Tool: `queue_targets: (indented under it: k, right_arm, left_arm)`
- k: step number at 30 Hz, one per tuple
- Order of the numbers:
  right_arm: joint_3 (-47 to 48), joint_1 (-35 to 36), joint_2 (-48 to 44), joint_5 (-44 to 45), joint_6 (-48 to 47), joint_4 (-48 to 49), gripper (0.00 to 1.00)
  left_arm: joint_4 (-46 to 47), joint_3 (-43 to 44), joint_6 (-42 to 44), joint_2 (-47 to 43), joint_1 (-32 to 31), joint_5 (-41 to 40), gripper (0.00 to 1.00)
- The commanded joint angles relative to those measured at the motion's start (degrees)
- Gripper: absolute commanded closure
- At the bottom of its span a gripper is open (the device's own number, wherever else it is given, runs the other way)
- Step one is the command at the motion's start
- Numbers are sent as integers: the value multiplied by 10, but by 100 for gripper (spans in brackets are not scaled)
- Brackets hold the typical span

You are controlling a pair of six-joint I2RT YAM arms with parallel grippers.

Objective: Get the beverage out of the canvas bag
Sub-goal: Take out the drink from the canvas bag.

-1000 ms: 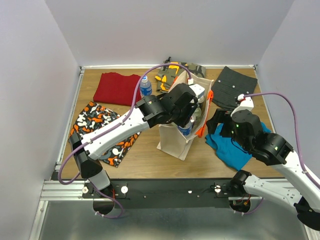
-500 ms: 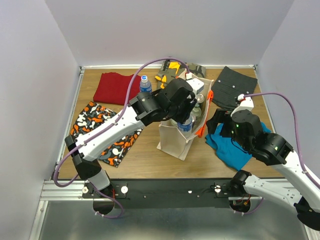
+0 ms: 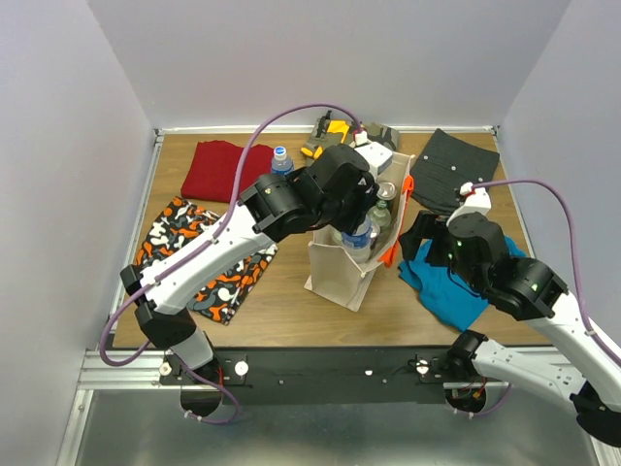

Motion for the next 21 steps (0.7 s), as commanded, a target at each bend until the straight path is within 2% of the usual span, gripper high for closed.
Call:
queue_targets:
  k: [1, 16, 21]
  right_arm:
    - [-5, 4, -13, -7, 9, 7, 0]
    - [0, 4, -5, -18, 3, 11, 0]
    - [1, 4, 5, -25, -2, 22, 0]
  left_arm:
    - [11, 49, 11, -44, -2, -43, 100]
    - [14, 50, -3, -118, -2, -154, 100]
    - [34, 29, -8, -136, -2, -165, 100]
